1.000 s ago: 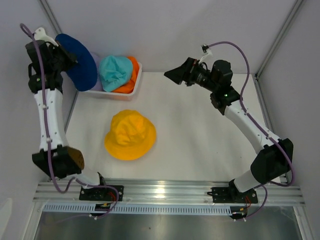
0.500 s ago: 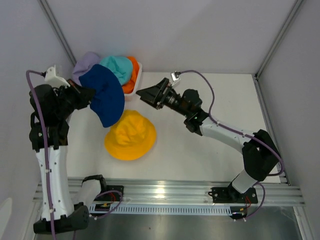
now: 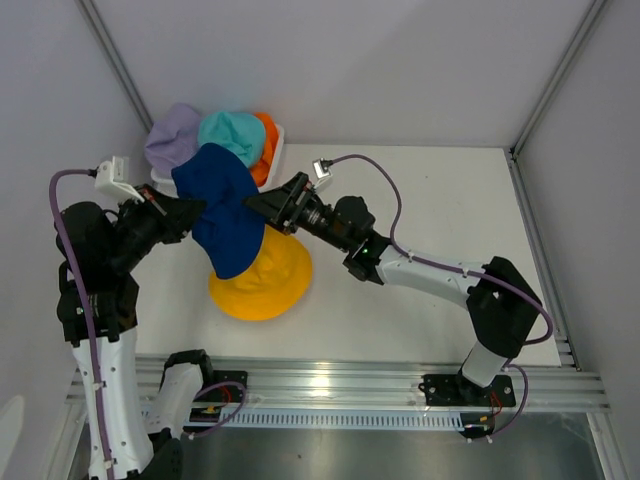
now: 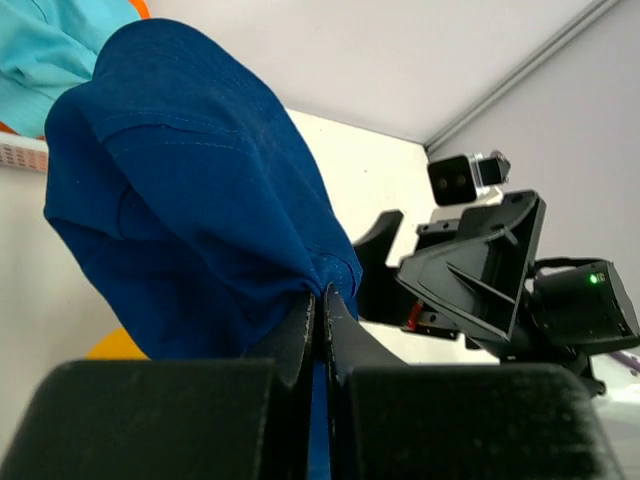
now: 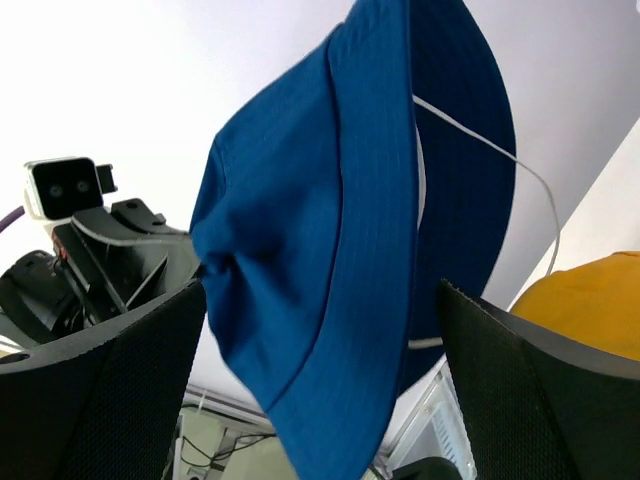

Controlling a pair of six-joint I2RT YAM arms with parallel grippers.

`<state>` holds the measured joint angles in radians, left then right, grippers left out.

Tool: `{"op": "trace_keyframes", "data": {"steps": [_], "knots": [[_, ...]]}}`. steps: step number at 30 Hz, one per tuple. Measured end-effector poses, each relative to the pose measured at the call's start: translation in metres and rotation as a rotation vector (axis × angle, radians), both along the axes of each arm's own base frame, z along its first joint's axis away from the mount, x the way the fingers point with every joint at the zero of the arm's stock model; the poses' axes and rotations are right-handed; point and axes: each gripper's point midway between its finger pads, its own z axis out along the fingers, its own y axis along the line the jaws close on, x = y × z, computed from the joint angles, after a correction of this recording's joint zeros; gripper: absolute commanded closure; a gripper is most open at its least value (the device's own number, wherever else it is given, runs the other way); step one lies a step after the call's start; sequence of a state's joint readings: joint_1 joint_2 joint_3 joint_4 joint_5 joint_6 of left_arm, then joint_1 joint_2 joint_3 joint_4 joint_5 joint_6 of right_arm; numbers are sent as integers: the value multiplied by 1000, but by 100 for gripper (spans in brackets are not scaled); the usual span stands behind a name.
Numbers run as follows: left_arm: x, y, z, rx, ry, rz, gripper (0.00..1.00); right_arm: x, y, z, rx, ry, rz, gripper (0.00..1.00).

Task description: Stack the hats

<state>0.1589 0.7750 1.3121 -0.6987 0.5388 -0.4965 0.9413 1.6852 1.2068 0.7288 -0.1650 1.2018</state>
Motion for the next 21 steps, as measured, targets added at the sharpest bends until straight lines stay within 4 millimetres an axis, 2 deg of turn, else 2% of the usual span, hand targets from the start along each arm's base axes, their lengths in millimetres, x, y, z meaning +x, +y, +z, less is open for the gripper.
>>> {"op": "trace_keyframes", "data": {"steps": [2, 3, 6, 7, 9, 13, 16, 21], "knots": [[-3, -2, -4, -3, 15, -11, 99, 2, 4, -2, -5, 1, -8, 8], [-4, -3, -6, -4, 20, -17, 99, 2, 5, -3, -7, 3, -7, 26], [-9, -4, -9, 0, 29, -25, 99, -1, 8, -5, -12, 0, -8, 69], [-11, -5, -10, 2, 32, -25, 99, -1, 8, -6, -12, 2, -10, 87], [-15, -5, -13, 14, 38, -25, 99, -3, 9, -9, -24, 0, -12, 100], [-25, 0, -23, 55, 59, -1, 99, -7, 2, -29, -102, 11, -35, 100], [-35, 2, -35, 84, 89, 6, 99, -21, -12, -41, -135, 23, -44, 100], [-47, -1, -59, 109, 177, -18, 99, -42, -34, -47, -152, 37, -64, 100]]}}
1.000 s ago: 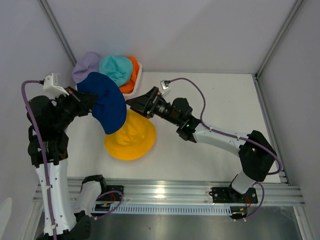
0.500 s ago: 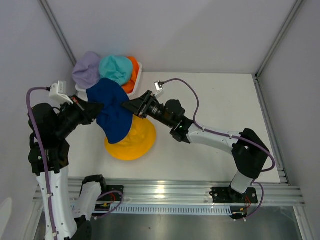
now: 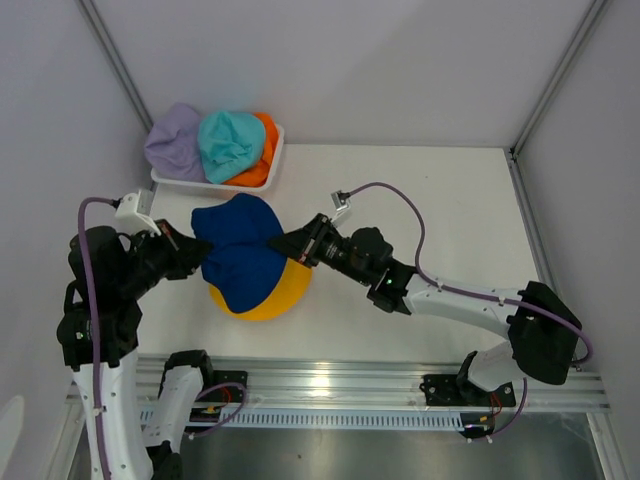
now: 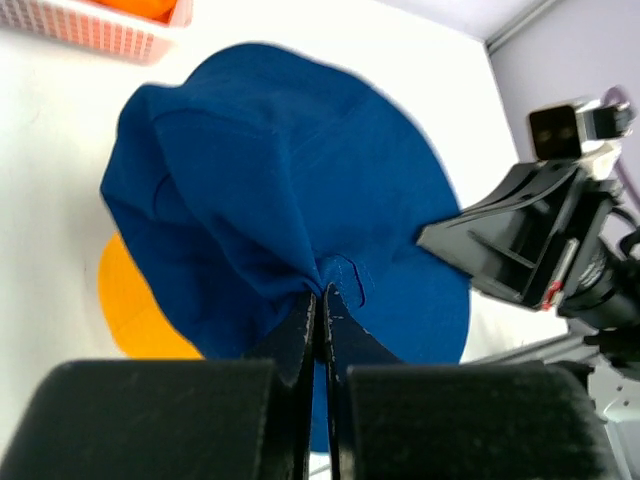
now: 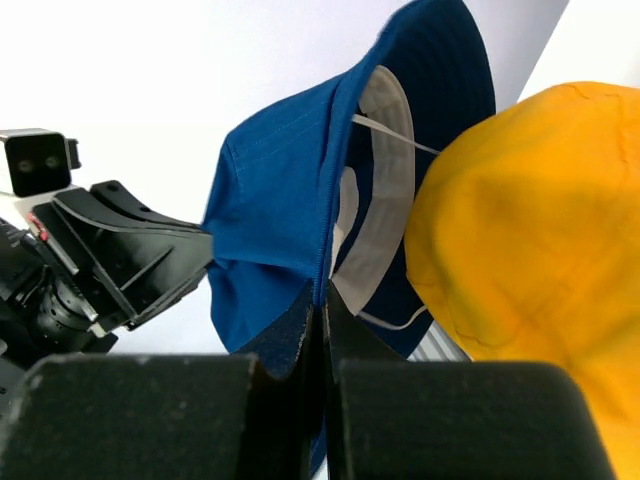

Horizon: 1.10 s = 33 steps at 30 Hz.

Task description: Stack the hats

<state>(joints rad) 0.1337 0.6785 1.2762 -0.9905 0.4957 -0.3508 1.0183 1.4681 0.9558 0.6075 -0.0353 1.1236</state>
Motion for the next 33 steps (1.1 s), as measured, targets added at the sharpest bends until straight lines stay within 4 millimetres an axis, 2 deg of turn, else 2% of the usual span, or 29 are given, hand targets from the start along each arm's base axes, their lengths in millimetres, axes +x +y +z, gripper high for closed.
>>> {"op": "trace_keyframes", "data": {"steps": [3, 6, 11, 13, 16, 17, 19, 21, 22, 25, 28, 30, 33], "knots": [[-4, -2, -8, 18, 27, -20, 99, -1, -6, -4, -5, 5, -18, 100], [-6, -9, -12, 39, 25, -71, 99, -1, -9, -16, -39, 6, -28, 100], [0, -25, -40, 79, 67, -163, 98, 6, -26, -42, -135, 4, -85, 100], [3, -31, -52, 85, 99, -189, 92, 9, -37, -50, -155, 8, -107, 100], [12, -28, -63, 106, 137, -166, 68, 16, -58, -64, -193, 15, -164, 100], [17, -24, -64, 119, 134, -139, 62, 22, -66, -70, -211, 20, -194, 100], [22, -17, -59, 130, 106, -89, 43, 34, -79, -81, -241, 32, -239, 100], [22, -10, -50, 136, 67, -42, 32, 43, -88, -90, -267, 48, -269, 100], [22, -6, -45, 137, 49, -16, 19, 47, -91, -92, -275, 52, -281, 100], [23, 9, -33, 131, -1, 93, 10, 52, -94, -96, -288, 53, -294, 100], [27, 26, -33, 107, -12, 224, 7, 55, -92, -107, -313, 58, -289, 100], [32, 33, -48, 71, 15, 297, 7, 55, -91, -114, -328, 66, -283, 100], [41, 33, -86, -16, 68, 360, 14, 55, -90, -125, -344, 78, -276, 100]]}}
